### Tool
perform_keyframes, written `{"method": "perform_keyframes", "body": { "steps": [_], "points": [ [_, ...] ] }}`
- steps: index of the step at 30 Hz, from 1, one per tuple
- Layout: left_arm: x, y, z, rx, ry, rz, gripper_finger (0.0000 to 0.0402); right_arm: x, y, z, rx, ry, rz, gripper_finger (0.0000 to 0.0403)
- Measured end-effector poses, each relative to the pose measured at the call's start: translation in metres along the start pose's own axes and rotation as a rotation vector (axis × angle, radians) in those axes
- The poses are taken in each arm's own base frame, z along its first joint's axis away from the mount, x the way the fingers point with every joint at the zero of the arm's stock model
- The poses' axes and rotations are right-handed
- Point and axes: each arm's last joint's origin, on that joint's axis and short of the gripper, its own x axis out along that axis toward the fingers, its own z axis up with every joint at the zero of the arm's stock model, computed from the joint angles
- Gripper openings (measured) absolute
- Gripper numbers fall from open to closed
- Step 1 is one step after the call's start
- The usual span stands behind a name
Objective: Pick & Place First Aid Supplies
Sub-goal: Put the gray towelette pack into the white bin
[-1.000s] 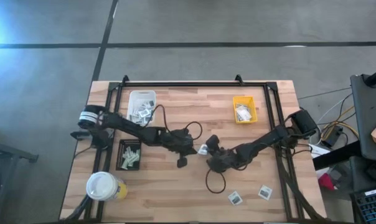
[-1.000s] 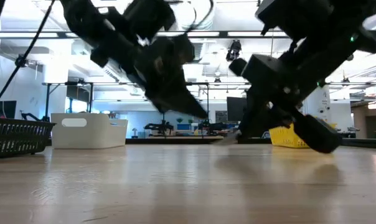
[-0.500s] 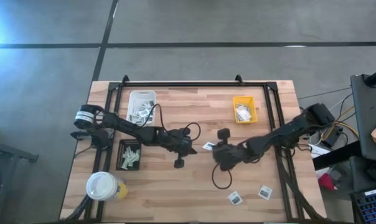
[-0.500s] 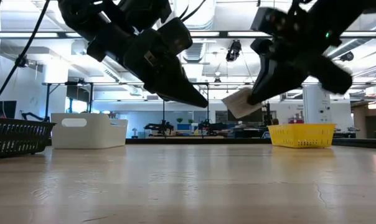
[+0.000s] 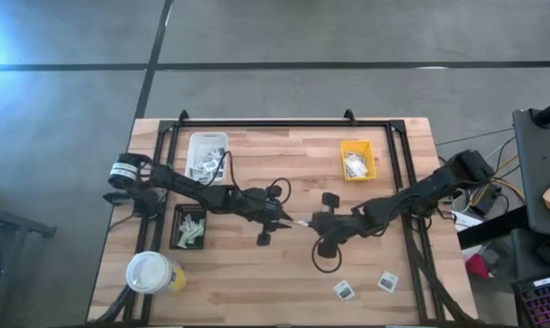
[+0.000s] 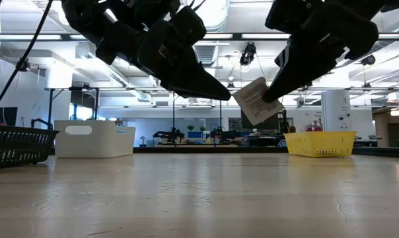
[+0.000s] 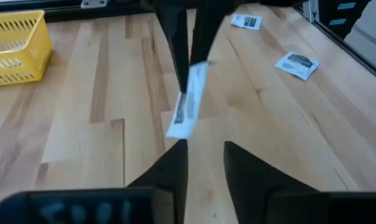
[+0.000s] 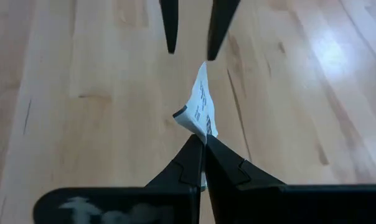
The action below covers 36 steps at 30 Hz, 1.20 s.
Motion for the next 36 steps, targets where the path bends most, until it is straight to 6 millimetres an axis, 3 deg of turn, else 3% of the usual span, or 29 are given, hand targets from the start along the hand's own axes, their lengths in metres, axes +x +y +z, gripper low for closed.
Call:
{"method": "perform_keyframes", "body": {
  "steps": [5,22,26,32,36],
  "points": [
    [0.000,0.000,0.001,-0.004,-0.009,0.006,0.0119,0.004,0.004,0.004,0.019,-0.040,0.024,0.0008],
    [0.000,0.001,0.006,-0.004,-0.063,0.014,0.0118,0.008,-0.003,0.014,0.074,-0.119,0.014,0.0008],
    [0.000,0.001,0.006,-0.006,-0.059,0.013,0.0092,0.008,-0.003,0.014,0.075,-0.120,0.014,0.0008],
    [0.000,0.001,0.005,-0.008,-0.056,0.015,0.0011,0.008,-0.003,0.014,0.070,-0.120,0.015,0.0008],
    [0.000,0.001,0.005,-0.008,-0.055,0.015,0.0007,0.008,-0.003,0.014,0.064,-0.120,0.014,0.0008]
  ]
}}
